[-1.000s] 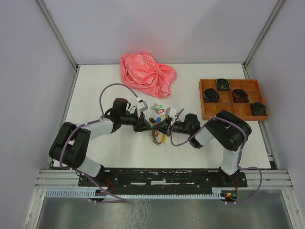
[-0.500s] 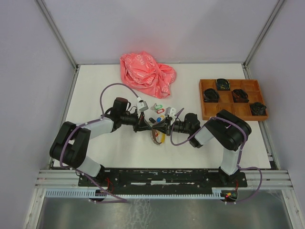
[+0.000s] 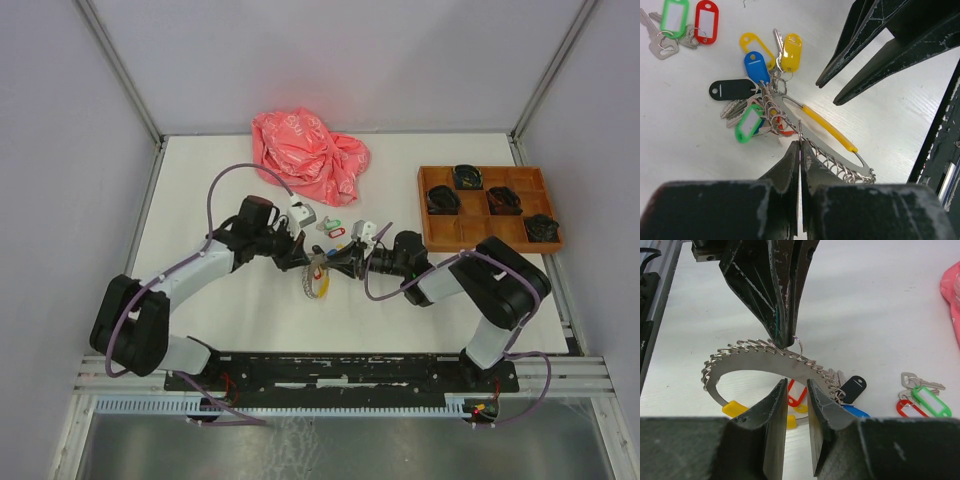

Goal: Put the keys on the keyring

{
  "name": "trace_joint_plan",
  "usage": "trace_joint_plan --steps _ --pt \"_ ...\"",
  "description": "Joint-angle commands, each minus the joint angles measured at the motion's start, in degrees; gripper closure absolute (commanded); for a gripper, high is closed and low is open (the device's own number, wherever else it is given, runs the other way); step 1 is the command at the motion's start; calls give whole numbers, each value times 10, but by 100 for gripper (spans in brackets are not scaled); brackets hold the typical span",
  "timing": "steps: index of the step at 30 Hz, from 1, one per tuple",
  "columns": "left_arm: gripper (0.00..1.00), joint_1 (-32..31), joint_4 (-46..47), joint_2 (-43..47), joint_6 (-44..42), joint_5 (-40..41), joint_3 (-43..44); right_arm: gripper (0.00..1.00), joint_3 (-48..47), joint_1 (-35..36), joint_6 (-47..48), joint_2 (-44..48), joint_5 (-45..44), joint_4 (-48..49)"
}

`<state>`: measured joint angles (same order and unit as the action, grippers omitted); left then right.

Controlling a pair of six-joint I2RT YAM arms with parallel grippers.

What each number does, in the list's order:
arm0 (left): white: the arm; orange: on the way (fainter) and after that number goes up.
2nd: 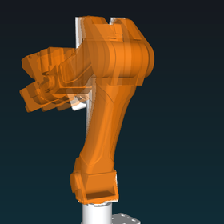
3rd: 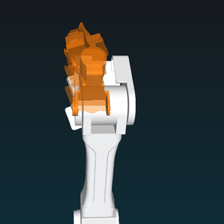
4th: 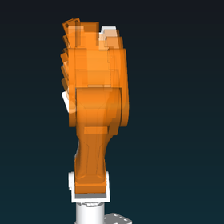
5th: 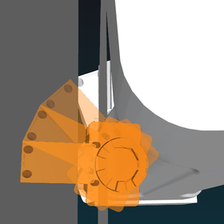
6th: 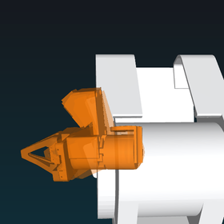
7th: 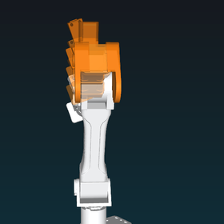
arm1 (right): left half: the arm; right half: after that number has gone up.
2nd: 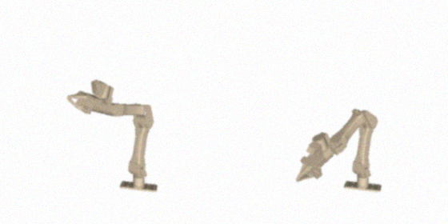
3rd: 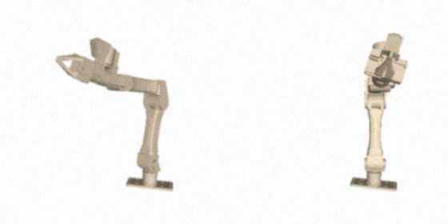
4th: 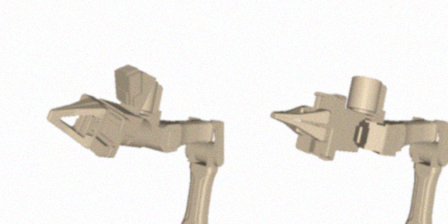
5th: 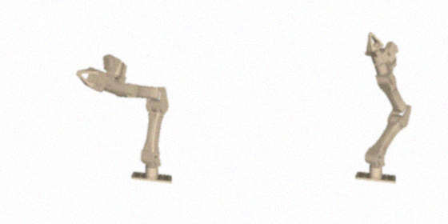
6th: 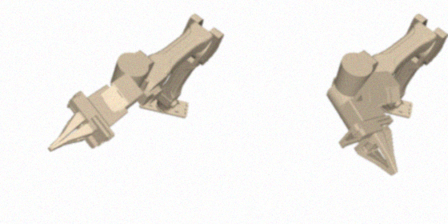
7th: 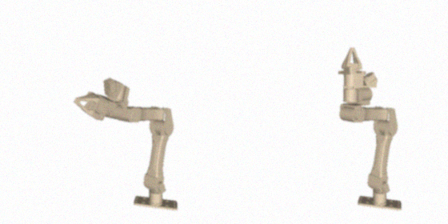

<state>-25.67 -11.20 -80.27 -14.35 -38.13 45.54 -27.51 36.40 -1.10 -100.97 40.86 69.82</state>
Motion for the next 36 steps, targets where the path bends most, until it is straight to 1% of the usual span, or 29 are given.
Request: trace_joint_plan --steps 1,5,8,13,19,23,26,32,36 --pt "97 -43 -111 19 -13 118 60 70 -10 -3 63 53 27 -98" --pt "97 -90 -201 -18 -24 204 115 70 -32 -3 127 83 37 -196" --pt "97 -110 -234 -41 -23 232 149 70 -41 -2 165 89 41 -231" --pt "97 -134 -271 -66 -27 251 193 71 -40 1 176 82 37 -195" --pt "97 -143 -311 -91 -18 246 239 71 -42 18 199 68 17 -169" --pt "97 -147 -336 -113 -13 240 263 71 -40 31 200 50 -7 -128" --pt "97 -151 -346 -123 -10 240 271 71 -38 38 191 37 -23 -91" --pt "97 -159 -353 -132 -6 241 279 71 -31 42 187 25 -58 -59" --pt "97 -161 -353 -134 -4 233 287 71 -32 43 182 20 -47 -54"
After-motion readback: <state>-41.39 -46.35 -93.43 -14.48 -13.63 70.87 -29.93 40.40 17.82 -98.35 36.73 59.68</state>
